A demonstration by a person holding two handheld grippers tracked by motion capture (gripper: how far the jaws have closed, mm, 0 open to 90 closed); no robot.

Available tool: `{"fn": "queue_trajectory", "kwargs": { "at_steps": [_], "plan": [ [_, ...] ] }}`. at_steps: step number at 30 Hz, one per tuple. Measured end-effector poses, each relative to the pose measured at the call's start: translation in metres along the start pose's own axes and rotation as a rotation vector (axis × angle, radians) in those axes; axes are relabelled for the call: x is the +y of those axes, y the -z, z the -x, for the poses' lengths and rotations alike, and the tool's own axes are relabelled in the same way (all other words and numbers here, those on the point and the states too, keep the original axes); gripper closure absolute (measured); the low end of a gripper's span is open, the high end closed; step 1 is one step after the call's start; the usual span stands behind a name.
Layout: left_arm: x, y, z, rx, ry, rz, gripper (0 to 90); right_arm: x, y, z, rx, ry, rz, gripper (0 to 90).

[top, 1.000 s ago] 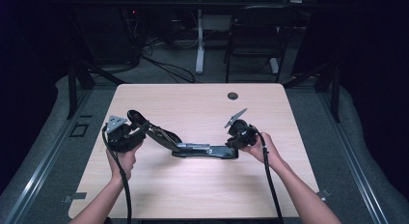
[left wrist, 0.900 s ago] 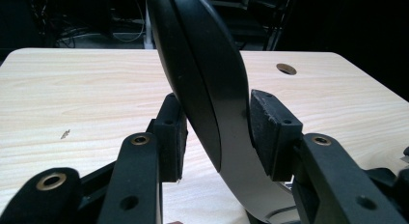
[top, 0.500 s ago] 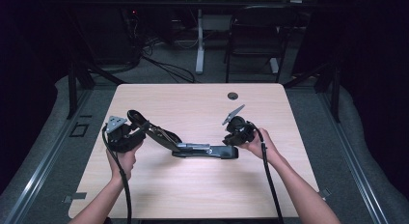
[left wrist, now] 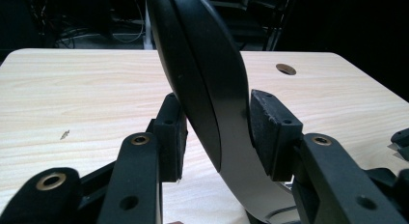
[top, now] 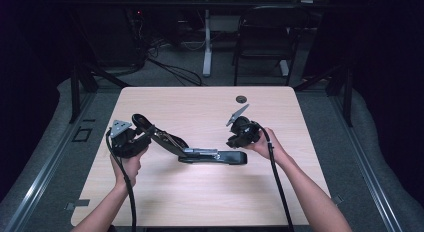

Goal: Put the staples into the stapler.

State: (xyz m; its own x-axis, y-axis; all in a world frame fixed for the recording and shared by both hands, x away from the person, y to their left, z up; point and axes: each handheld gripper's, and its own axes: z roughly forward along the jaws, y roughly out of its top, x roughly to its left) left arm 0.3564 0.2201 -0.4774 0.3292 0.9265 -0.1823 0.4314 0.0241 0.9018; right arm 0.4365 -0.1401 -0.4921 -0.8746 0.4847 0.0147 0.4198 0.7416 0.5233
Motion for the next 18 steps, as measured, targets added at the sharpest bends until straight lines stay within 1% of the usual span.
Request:
{"fn": "queue_trajectory", "kwargs": {
  "at_steps": [2,3,6,11,12,14,17,18],
  "plan": [
    [0.000,0.000,0.000,0.003,-0.002,-0.008,59.3,0.002,0.000,0.001,0.017,0.015,0.006,78.5],
    [0.000,0.000,0.000,0.002,-0.001,-0.003,59.3,0.003,-0.001,0.001,0.024,0.024,0.011,78.5],
    [0.000,0.000,0.000,0.002,-0.001,-0.005,59.3,0.007,-0.002,0.001,0.031,0.036,0.005,78.5],
    [0.000,0.000,0.000,0.006,-0.002,-0.006,59.3,0.013,-0.004,0.000,0.042,0.059,0.008,78.5],
    [0.000,0.000,0.001,0.008,-0.003,-0.007,59.2,0.015,-0.004,0.000,0.050,0.064,0.014,78.5],
    [0.000,0.000,0.001,0.009,-0.001,-0.007,59.2,0.017,-0.005,-0.001,0.052,0.078,0.015,78.5],
    [0.000,0.000,0.001,0.010,-0.001,-0.006,59.2,0.022,-0.006,-0.002,0.066,0.097,0.011,78.5],
    [0.000,0.000,0.001,0.010,-0.001,-0.006,59.2,0.023,-0.007,-0.002,0.071,0.106,0.017,78.5]
  ]
}}
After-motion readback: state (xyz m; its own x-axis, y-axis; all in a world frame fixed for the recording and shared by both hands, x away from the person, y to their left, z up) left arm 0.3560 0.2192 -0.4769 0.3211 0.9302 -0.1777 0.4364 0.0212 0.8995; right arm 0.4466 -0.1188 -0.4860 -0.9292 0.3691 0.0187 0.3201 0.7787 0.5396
